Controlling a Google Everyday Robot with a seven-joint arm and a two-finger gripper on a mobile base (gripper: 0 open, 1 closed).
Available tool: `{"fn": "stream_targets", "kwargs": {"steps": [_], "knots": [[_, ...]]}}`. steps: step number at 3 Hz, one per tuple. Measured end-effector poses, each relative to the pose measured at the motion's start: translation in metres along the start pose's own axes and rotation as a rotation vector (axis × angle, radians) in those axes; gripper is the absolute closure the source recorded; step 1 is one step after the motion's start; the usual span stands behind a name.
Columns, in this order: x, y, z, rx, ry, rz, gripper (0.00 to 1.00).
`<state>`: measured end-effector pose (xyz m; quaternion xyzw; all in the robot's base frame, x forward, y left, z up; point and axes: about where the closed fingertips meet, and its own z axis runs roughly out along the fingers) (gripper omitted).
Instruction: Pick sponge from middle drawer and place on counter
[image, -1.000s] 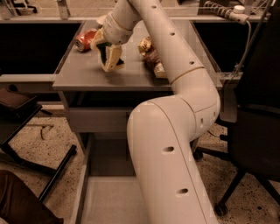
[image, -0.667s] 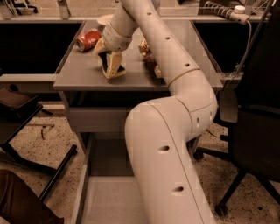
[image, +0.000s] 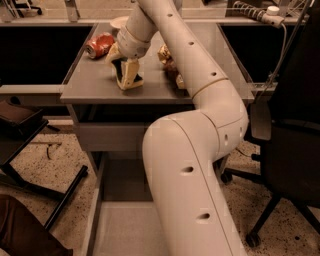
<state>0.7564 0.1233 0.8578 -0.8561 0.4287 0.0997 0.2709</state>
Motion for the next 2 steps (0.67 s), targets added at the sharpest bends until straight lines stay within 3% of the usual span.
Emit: {"fn": "stream_targets", "kwargs": {"steps": [2], "knots": [[0.0, 0.0, 0.0, 0.0, 0.0, 0.0, 0.35]]}}
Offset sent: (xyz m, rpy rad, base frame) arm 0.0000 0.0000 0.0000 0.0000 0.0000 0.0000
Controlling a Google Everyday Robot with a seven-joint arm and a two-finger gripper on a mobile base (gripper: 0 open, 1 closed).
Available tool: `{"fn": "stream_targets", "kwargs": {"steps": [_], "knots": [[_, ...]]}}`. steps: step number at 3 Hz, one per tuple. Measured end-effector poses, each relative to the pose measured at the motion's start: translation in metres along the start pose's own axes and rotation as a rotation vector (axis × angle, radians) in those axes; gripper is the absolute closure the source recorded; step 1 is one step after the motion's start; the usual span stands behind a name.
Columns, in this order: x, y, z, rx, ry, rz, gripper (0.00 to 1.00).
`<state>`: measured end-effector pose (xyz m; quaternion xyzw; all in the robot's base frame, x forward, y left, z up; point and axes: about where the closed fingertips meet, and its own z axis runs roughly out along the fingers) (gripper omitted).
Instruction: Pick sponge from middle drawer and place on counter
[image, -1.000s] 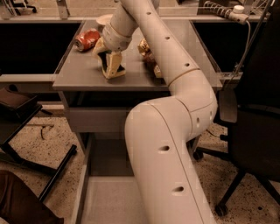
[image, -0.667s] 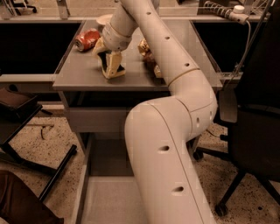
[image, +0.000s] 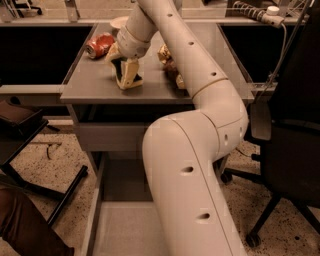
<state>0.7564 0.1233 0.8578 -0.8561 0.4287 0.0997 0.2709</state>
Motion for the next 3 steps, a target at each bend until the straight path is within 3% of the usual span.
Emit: {"fn": "stream_targets", "kwargs": {"steps": [1, 2, 3], "knots": [[0.0, 0.0, 0.0, 0.0, 0.0, 0.0, 0.12], [0.0, 0.0, 0.0, 0.0, 0.0, 0.0, 0.0], [0.0, 0.0, 0.0, 0.0, 0.0, 0.0, 0.0]]}}
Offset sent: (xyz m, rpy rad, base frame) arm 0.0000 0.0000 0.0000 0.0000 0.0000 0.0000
